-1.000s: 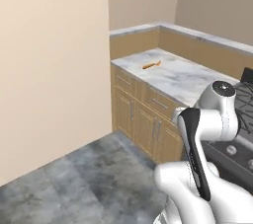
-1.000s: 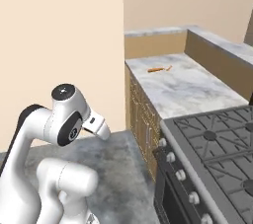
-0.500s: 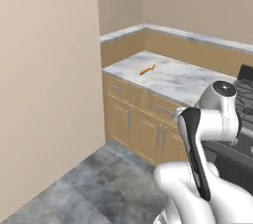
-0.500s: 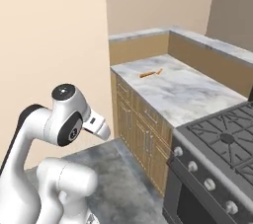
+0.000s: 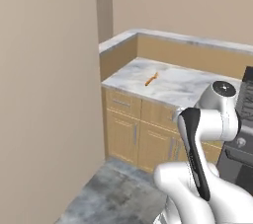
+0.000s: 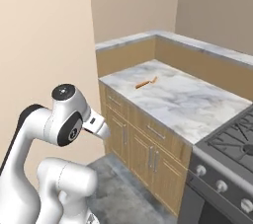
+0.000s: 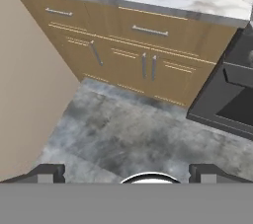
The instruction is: Organize the utensils by type. Pick up the wooden spoons from the counter and place them in the open cabinet. Then pick up the metallic utensils from the counter and place them in the open drawer.
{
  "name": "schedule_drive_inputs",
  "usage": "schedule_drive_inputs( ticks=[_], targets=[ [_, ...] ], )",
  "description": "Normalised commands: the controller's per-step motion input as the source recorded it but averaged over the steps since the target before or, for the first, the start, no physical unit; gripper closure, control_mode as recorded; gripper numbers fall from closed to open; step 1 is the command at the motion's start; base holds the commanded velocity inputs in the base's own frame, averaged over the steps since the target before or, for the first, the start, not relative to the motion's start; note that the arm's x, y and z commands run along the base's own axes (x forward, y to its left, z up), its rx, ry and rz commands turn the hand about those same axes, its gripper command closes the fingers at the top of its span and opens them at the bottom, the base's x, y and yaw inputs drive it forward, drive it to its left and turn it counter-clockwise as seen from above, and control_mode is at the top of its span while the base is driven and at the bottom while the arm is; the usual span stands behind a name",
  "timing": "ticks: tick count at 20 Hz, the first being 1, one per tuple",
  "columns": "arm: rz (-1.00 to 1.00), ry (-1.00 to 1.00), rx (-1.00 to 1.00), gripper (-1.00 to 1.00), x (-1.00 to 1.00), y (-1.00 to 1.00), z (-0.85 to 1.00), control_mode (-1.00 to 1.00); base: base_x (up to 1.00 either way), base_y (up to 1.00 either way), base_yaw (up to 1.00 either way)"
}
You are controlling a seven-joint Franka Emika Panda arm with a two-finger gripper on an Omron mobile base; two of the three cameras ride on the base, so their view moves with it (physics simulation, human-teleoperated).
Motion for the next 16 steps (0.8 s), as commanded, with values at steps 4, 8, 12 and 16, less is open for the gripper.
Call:
schedule_drive_inputs(
  ticks=[4,8,12,16],
  targets=[
    [0.00,0.00,0.00,-1.00,0.00,0.00,0.00,1.00,0.55,0.64,-0.36],
    [0.00,0.00,0.00,-1.00,0.00,0.00,0.00,1.00,0.47,0.53,-0.35],
    [0.00,0.00,0.00,-1.00,0.00,0.00,0.00,1.00,0.43,0.46,-0.35],
    [0.00,0.00,0.00,-1.00,0.00,0.00,0.00,1.00,0.51,0.36,-0.37]
  ],
)
